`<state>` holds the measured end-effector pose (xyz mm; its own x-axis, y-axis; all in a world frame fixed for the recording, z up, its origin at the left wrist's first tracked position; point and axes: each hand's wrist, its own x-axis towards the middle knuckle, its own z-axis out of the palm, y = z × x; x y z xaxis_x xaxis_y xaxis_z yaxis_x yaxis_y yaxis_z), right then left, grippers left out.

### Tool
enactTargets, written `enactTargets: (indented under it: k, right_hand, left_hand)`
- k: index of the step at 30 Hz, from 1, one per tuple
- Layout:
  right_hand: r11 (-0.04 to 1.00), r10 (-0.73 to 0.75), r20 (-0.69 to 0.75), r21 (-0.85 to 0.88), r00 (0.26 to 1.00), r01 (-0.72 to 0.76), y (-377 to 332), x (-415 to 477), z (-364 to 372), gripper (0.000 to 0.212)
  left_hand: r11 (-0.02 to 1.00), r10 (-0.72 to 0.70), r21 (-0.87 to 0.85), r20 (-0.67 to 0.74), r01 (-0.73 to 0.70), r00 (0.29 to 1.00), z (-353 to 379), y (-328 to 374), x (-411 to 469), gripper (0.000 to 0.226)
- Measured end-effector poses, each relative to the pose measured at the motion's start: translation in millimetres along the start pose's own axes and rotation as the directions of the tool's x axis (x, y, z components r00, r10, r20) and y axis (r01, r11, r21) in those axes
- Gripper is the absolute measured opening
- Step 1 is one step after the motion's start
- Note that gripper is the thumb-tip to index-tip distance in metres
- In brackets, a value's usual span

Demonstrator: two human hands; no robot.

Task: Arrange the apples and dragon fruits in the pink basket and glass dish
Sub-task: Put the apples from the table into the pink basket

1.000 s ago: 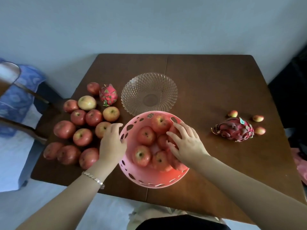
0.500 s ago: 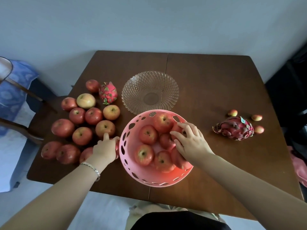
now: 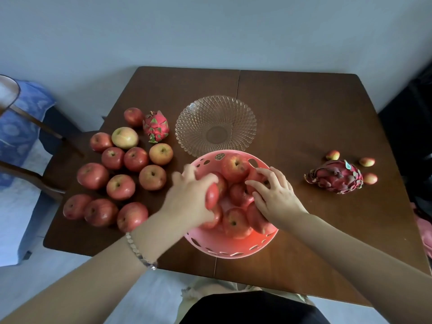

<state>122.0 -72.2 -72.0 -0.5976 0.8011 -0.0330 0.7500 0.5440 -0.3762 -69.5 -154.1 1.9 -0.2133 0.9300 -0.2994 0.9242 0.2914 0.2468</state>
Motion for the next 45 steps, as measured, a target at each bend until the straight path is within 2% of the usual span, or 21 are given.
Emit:
enactTargets:
  k: [3, 4, 6, 8, 11, 14, 16, 18, 19, 21, 22, 23, 24, 26, 28, 30, 32, 35, 38, 45]
  right_hand:
    - [1.000, 0.014, 0.038, 0.014, 0.999, -0.014, -1, 0, -3, 0.060]
    - [1.000, 0.013, 0.045, 0.016, 0.999, -0.013, -1, 0, -4, 0.062]
    - [0.999, 0.015, 0.058, 0.028, 0.998, -0.016, -1, 0, -5, 0.063]
    - [0.999, 0.018, 0.053, 0.041, 0.998, -0.020, -2, -1, -6, 0.062]
    - [0.999, -0.009, 0.029, 0.044, 1.000, 0.007, -5, -3, -4, 0.059]
    - [0.979, -0.178, 0.006, 0.101, 0.984, 0.176, -12, -7, -4, 0.057]
    - [0.952, -0.286, 0.146, 0.158, 0.947, 0.263, -18, -11, -11, 0.062]
    - [0.944, -0.327, 0.309, 0.158, 0.893, 0.291, -21, -15, -16, 0.062]
    - [0.946, -0.323, 0.343, 0.142, 0.882, 0.291, -21, -15, -17, 0.066]
    - [0.954, -0.296, 0.346, 0.142, 0.890, 0.262, -24, -15, -20, 0.068]
    - [0.956, -0.288, 0.342, 0.153, 0.895, 0.249, -27, -15, -22, 0.064]
    - [0.958, -0.280, 0.339, 0.155, 0.898, 0.240, -29, -16, -23, 0.060]
    - [0.962, -0.269, 0.336, 0.147, 0.903, 0.232, -30, -16, -24, 0.056]
    - [0.968, -0.249, 0.333, 0.126, 0.909, 0.219, -32, -18, -25, 0.053]
    - [0.972, -0.226, 0.322, 0.130, 0.919, 0.194, -33, -20, -24, 0.051]
    - [0.975, -0.208, 0.315, 0.139, 0.926, 0.172, -35, -21, -24, 0.051]
    - [0.977, -0.199, 0.314, 0.141, 0.928, 0.162, -36, -21, -25, 0.051]
    - [0.976, -0.192, 0.320, 0.157, 0.928, 0.148, -36, -22, -27, 0.051]
    - [0.976, -0.178, 0.327, 0.178, 0.928, 0.124, -36, -22, -27, 0.050]
    - [0.980, -0.164, 0.344, 0.164, 0.925, 0.112, -35, -20, -25, 0.048]
  left_hand:
    - [0.992, 0.078, -0.120, 0.250, -0.049, 0.965, 26, 25, -8, 0.068]
    - [0.989, 0.091, -0.136, 0.290, -0.053, 0.953, 36, 29, -9, 0.070]
    - [0.989, 0.110, -0.121, 0.273, -0.079, 0.956, 50, 33, -12, 0.076]
    - [0.985, 0.133, -0.133, 0.193, -0.109, 0.972, 59, 33, -16, 0.078]
    - [0.959, 0.174, -0.247, 0.122, -0.140, 0.977, 64, 26, -24, 0.075]
    - [0.948, 0.196, -0.279, 0.126, -0.155, 0.973, 70, 24, -30, 0.083]
    - [0.947, 0.179, -0.291, 0.125, -0.137, 0.976, 75, 23, -32, 0.094]
    - [0.929, 0.192, -0.344, 0.142, -0.134, 0.971, 74, 19, -33, 0.100]
    - [0.914, 0.200, -0.387, 0.170, -0.121, 0.965, 71, 15, -32, 0.100]
    - [0.838, 0.197, -0.546, 0.275, -0.015, 0.941, 63, 3, -26, 0.088]
    - [0.767, 0.184, -0.639, 0.303, 0.057, 0.935, 58, -3, -20, 0.074]
    - [0.701, 0.153, -0.705, 0.292, 0.104, 0.944, 55, -9, -12, 0.056]
    - [0.686, 0.112, -0.719, 0.256, 0.112, 0.960, 53, -15, -2, 0.040]
    - [0.848, 0.103, -0.530, 0.165, 0.000, 0.981, 55, -23, 17, 0.032]
    - [0.948, 0.223, -0.275, 0.212, -0.161, 0.951, 60, -20, 33, 0.039]
    - [0.960, 0.279, -0.087, 0.344, -0.265, 0.897, 63, -11, 43, 0.043]
    - [0.903, 0.375, 0.049, 0.393, -0.427, 0.839, 65, -3, 48, 0.046]
    - [0.808, 0.499, 0.128, 0.372, -0.576, 0.783, 78, -3, 49, 0.044]
    - [0.752, 0.537, 0.219, 0.344, -0.622, 0.771, 90, -4, 49, 0.049]
    - [0.824, 0.542, 0.009, 0.281, -0.566, 0.792, 82, -4, 48, 0.052]
